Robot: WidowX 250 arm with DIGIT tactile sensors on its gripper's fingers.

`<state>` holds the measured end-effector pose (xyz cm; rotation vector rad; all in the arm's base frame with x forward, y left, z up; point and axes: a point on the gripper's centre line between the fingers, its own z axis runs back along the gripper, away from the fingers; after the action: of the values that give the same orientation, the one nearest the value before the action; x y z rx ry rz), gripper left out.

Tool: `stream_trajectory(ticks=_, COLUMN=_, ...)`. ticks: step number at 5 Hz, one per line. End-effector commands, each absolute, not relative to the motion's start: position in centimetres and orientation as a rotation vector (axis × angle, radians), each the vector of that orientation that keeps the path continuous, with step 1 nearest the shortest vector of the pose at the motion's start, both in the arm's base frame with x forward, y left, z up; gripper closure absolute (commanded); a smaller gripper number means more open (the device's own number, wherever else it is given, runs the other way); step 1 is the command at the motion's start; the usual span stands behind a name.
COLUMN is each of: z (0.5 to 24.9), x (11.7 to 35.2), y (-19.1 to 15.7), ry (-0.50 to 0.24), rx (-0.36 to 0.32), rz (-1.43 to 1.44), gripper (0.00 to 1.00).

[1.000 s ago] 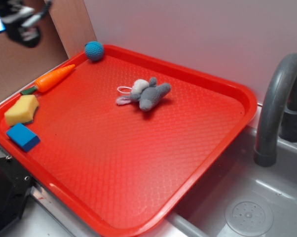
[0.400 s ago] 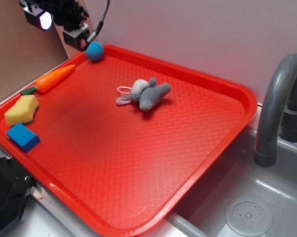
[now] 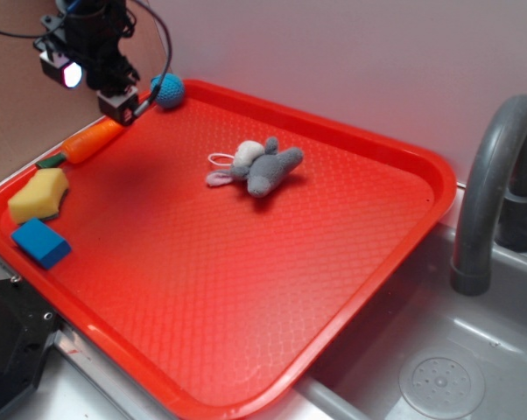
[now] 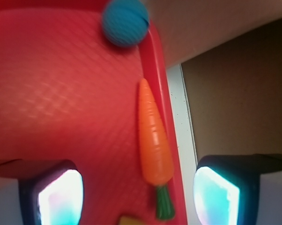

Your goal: Grab the carrot.

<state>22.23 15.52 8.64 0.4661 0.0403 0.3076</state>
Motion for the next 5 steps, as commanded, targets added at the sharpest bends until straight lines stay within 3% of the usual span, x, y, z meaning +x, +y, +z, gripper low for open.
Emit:
stream_trajectory(ticks=1, z=6.6, x=21.1, y=21.4, ry=0.121, rx=0.450, rz=0.378, gripper=0.00)
stream_trajectory(ticks=2, z=4.5, x=21.1, y=22.7, ry=0.160, rx=0.409, rz=0.380, gripper=0.00)
stream_trajectory(ticks=3, z=3.9, x=21.3, y=22.5, ry=0.185, rx=0.432, rz=0.351, gripper=1.00)
stream_trajectory(ticks=5, z=4.3, x=20.9, y=21.1, ry=0.173, rx=0.451, rz=0.295, gripper=1.00)
